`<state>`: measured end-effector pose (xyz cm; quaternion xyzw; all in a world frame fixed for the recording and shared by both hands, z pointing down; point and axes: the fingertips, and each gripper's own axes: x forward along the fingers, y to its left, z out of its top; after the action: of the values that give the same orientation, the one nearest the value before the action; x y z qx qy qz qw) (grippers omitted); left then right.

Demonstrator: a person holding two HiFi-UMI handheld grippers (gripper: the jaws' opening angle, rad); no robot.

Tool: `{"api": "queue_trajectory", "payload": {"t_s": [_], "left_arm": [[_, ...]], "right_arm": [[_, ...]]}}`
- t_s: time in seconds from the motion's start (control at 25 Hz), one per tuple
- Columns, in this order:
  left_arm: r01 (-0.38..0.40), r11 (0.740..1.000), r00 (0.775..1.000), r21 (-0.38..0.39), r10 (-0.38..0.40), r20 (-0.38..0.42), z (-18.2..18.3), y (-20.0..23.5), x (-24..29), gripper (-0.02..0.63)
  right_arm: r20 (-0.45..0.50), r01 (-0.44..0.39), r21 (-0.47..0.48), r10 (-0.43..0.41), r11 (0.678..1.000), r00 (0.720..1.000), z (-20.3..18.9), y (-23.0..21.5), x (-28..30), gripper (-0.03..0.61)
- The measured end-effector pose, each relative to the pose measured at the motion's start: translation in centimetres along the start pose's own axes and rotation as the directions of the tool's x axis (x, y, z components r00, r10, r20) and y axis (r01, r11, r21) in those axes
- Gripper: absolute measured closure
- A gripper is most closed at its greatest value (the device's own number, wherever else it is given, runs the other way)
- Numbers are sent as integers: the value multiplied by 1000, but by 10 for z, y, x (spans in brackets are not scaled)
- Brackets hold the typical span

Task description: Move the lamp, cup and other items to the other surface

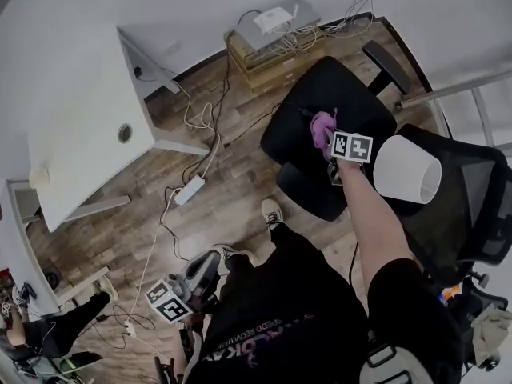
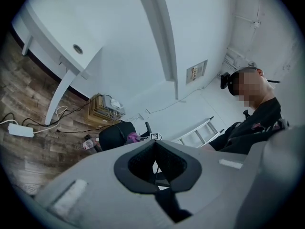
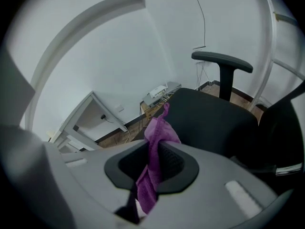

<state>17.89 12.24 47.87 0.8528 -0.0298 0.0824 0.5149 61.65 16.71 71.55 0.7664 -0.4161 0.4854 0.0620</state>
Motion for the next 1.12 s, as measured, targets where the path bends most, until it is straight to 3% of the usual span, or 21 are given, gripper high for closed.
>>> {"api": "queue_trajectory", "payload": {"t_s": [0.36, 0.84, 1.12], "left_arm": [[-110, 992, 993, -59, 108, -37, -20, 18, -13, 612], [-141, 985, 990, -97, 138, -44, -40, 24, -20, 612], [-140, 985, 990, -104, 139, -18, -47, 26, -27, 612]], "right_arm": [[-101, 49, -55, -54, 997, 993, -27, -19, 45, 523], [-154, 64, -62, -73, 996, 985, -51, -26, 62, 518], [-169, 64, -75, -76, 995, 983, -54, -25, 62, 468]]}}
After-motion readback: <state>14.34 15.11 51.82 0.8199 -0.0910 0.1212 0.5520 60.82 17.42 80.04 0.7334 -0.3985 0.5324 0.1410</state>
